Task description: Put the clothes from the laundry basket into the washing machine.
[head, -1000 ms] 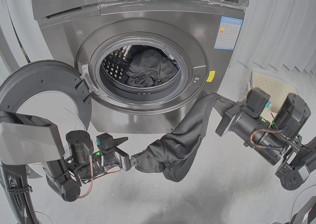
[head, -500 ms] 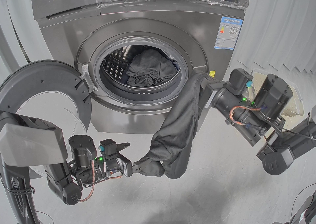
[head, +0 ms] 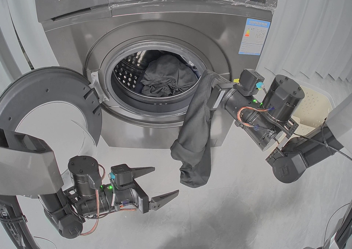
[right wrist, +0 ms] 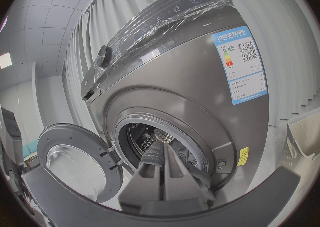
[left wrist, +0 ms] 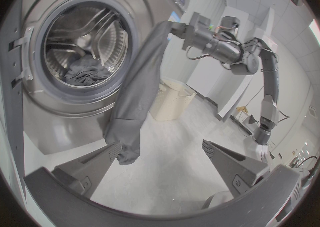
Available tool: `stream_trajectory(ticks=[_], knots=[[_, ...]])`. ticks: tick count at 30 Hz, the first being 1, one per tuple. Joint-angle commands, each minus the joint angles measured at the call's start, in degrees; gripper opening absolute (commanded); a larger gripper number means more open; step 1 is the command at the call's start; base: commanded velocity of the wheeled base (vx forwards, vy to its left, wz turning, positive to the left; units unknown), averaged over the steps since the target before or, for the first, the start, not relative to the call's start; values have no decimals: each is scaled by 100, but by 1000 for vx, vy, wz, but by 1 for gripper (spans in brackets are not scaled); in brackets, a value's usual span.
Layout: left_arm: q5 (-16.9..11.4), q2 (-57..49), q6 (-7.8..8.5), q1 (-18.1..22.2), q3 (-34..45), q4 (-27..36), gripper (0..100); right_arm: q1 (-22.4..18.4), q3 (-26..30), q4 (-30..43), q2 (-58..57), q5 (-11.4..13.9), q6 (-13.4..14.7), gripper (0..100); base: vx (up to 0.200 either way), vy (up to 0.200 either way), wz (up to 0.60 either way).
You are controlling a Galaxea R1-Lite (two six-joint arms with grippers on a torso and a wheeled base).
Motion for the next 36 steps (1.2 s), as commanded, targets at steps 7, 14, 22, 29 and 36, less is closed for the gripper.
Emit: stream_trajectory(ticks=[7,14,22,29,36], knots=[[60,470,-68,-285,-967,1,100,64,-77,-4,90,-2,11,0,0,0,0],[245,954,-358,-461,-1961,1,100,108,-86,-4,72,-2,28,0,0,0,0],[842,1622,-464,-628,-2998,10,100,160,-69,-4,37,-89,46,0,0,0,0],[1229,2131,-455,-759,-3789,19,100,187,-69,-4,28,-98,90,0,0,0,0],[1695,2536,-455,-707,-4589,45,100,257,-42,-13,20,-98,90,0,0,0,0]])
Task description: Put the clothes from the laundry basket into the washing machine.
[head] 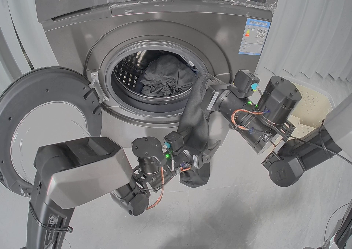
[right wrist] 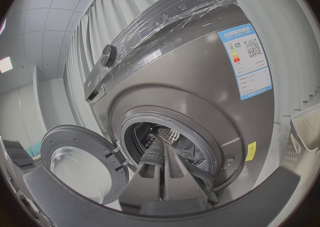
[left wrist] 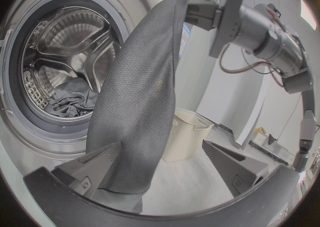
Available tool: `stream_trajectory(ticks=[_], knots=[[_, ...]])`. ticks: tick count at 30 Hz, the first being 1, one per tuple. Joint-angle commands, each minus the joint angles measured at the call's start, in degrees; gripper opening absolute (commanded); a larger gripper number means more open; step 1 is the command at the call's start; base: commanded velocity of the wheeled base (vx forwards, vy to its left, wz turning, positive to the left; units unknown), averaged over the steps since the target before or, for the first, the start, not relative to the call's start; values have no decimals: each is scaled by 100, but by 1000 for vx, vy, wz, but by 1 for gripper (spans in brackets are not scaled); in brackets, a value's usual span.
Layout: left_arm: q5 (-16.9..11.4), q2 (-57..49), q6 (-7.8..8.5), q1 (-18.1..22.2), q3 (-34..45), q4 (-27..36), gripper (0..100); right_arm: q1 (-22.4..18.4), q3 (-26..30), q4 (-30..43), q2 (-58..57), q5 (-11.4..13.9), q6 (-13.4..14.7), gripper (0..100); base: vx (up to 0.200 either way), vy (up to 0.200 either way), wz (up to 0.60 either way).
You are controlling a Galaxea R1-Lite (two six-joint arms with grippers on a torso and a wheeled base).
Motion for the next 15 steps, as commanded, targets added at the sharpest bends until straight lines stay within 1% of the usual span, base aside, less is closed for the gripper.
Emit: stream_trajectory(ticks=[1,4,14,15], knots=[[315,449,-1,44,-585,18,100,45,27,-16,-34,1,1,0,0,0,0],[420,449,-1,52,-629,27,100,45,27,-16,-52,1,1,0,0,0,0],[429,194,8,70,-278,1,100,-25,63,-25,-96,-8,63,0,0,0,0],[429,194,8,70,-278,1,0,-17,63,-25,-96,-8,63,0,0,0,0]])
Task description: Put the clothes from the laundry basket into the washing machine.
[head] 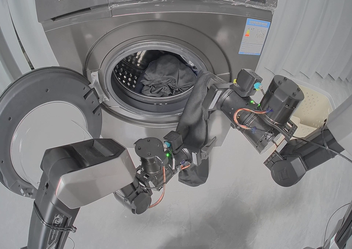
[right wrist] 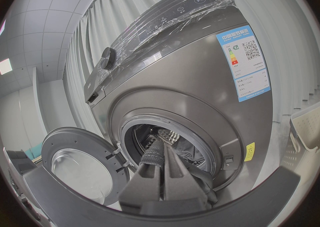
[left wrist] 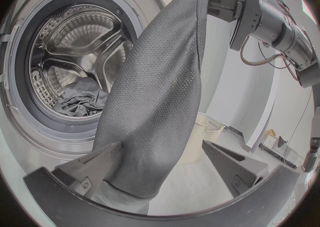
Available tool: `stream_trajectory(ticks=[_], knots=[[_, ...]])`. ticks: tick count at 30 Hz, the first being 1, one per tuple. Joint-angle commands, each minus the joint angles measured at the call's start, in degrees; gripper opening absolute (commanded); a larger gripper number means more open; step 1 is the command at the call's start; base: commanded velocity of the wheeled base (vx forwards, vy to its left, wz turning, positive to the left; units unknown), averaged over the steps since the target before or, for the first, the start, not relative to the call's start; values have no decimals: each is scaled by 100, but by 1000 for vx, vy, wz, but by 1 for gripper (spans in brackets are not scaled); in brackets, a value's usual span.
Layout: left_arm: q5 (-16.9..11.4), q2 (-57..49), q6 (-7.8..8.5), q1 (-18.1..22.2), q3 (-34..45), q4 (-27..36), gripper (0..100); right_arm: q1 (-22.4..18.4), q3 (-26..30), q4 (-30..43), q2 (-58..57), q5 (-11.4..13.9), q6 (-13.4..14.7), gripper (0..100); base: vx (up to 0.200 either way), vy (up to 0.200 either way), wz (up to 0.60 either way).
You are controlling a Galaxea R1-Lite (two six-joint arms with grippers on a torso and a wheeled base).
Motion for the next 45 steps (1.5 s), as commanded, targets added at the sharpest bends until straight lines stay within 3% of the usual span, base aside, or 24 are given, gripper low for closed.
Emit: stream_trajectory(ticks=[1,16,19,26,30,36,38,42,45], knots=[[-1,-93,8,20,78,-12,0,-6,4,-6,-21,-1,-3,0,0,0,0],[-1,-392,-10,20,245,-20,0,-102,127,-6,-48,8,-3,0,0,0,0],[-19,-761,-10,11,667,-29,0,-208,154,-32,-39,8,-3,0,0,0,0],[-239,-2501,52,11,2935,-29,0,-384,391,-58,-320,34,5,0,0,0,0],[-362,-3187,25,20,3805,-29,0,-428,663,-58,-619,69,5,0,0,0,0],[-546,-3837,17,363,4244,-20,0,-410,1358,-67,-1094,148,-3,0,0,0,0],[-599,-4092,-27,618,4262,-20,0,-375,1771,-76,-1392,272,-3,0,0,0,0],[-643,-4320,-186,1084,4209,-29,0,-366,2043,-76,-1524,395,-56,0,0,0,0],[-766,-4566,-502,1189,4244,-20,0,-348,2078,-85,-1516,421,-47,0,0,0,0]])
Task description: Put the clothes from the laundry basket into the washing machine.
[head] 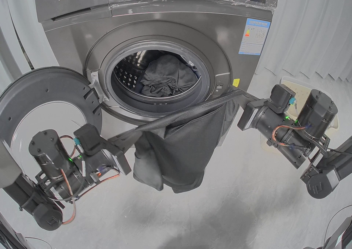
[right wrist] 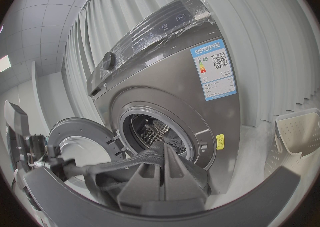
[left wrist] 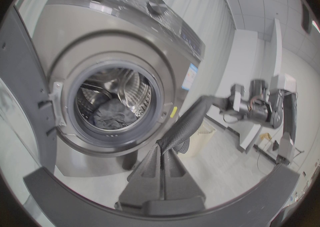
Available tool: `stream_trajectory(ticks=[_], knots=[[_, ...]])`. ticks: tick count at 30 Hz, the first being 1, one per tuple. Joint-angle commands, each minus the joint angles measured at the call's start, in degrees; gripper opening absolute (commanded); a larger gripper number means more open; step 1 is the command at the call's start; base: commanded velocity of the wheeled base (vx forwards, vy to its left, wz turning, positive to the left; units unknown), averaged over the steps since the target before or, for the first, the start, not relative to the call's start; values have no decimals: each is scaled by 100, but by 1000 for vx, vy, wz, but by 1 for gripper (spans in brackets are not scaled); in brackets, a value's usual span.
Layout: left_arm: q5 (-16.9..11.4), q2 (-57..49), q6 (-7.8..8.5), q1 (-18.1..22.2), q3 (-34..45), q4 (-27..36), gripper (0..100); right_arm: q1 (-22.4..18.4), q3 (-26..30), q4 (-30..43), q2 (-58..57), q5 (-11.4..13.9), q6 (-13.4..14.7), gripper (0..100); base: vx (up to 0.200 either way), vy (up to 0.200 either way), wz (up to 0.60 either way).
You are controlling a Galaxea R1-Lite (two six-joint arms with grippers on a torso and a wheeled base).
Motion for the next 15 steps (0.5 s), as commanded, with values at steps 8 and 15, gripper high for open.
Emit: stream_trajectory(ticks=[8,15], knots=[[-175,-951,-372,325,-302,3,0,367,310,-335,-345,27,-18,0,0,0,0],[-140,-1118,-381,325,-451,3,0,385,292,-335,-371,27,-18,0,0,0,0]])
